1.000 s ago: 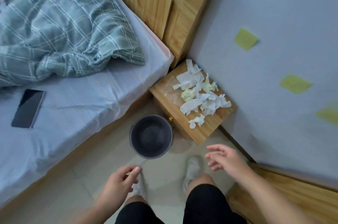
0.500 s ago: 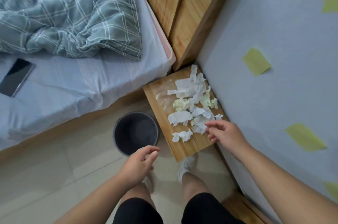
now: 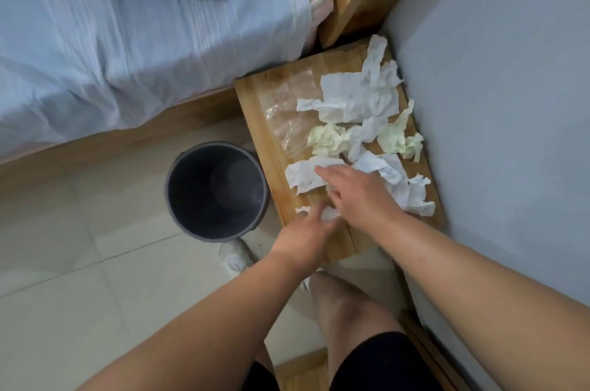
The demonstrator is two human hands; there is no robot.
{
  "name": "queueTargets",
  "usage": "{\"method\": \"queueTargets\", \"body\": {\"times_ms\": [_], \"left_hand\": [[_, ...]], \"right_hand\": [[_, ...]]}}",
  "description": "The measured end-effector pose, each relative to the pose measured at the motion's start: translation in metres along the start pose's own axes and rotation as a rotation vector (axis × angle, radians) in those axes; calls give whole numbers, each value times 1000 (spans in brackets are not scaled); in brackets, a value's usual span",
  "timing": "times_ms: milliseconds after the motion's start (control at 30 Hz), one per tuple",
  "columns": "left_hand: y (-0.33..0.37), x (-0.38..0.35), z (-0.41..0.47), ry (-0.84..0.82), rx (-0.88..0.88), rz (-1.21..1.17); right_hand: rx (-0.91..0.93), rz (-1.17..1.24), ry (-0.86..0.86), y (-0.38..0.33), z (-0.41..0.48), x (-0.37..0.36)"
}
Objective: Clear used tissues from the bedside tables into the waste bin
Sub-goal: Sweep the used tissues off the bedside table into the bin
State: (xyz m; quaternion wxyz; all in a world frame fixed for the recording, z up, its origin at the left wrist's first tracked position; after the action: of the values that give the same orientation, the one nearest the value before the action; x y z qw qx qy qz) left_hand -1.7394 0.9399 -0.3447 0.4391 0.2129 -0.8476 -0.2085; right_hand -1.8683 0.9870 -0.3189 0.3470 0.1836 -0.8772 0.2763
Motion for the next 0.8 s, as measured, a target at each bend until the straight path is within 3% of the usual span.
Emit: {"method": "queueTargets", "body": {"times_ms": [167, 400, 500, 633, 800], "left_hand": [[-21, 1, -3, 43, 109, -167], [-54, 27, -93, 480, 491, -978], [-80, 29, -137, 632, 677, -1186], [-128, 17, -174, 719, 889, -1398], [-190, -9, -160, 732, 934, -1455]], "right_hand": [[-60, -20, 54, 15, 6, -5], [-77, 146, 259, -7, -26, 41], [-77, 271, 335, -29, -42, 57], [-227, 421, 63, -79, -44, 22], [-561, 631, -236, -123, 5, -78]]}}
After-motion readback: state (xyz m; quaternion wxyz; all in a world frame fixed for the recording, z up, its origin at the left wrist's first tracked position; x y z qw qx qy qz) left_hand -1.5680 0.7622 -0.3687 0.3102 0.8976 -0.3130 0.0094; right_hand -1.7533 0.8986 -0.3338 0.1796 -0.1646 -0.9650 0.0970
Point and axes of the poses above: each hand's wrist, its own z-axis towards the middle knuckle, its own x-axis out of the back of the hand, y = z × x, the point moved 4 cm from there along z, towards the middle knuckle, and after that the axes turned 8 degrees about -x, right-handed, at the moved point
